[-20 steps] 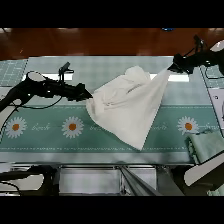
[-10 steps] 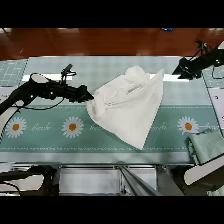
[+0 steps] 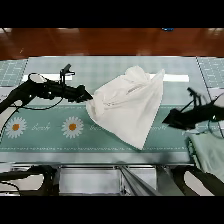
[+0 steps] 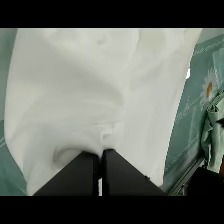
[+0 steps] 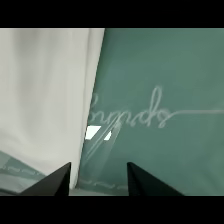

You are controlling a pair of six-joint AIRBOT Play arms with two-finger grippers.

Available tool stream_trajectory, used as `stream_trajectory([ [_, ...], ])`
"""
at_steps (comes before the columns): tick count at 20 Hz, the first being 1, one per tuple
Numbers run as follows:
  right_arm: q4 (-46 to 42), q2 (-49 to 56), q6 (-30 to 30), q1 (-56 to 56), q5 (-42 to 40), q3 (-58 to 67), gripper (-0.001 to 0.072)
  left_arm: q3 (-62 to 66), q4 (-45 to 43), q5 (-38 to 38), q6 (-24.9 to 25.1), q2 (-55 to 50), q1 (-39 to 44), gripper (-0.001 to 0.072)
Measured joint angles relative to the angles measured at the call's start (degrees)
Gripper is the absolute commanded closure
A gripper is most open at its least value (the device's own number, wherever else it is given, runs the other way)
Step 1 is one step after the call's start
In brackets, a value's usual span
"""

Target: Fold the shirts.

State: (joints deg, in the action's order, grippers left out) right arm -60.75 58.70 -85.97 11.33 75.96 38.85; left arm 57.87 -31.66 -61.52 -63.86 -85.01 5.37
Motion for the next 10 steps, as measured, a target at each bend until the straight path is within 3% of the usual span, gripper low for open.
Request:
stream_trajectory([
  [4, 4.5, -4.9, -1.0, -6.3, -4.0, -11.5, 0.0303, 0.0, 0.0, -0.4, 0.3, 0.0, 0.0, 0.0685],
  [10, 12.5, 1.7, 0.7, -15.6, -11.3, -15.0, 0.0297, 0.0, 0.0, -0.7, 0.2, 0.0, 0.0, 0.0685],
])
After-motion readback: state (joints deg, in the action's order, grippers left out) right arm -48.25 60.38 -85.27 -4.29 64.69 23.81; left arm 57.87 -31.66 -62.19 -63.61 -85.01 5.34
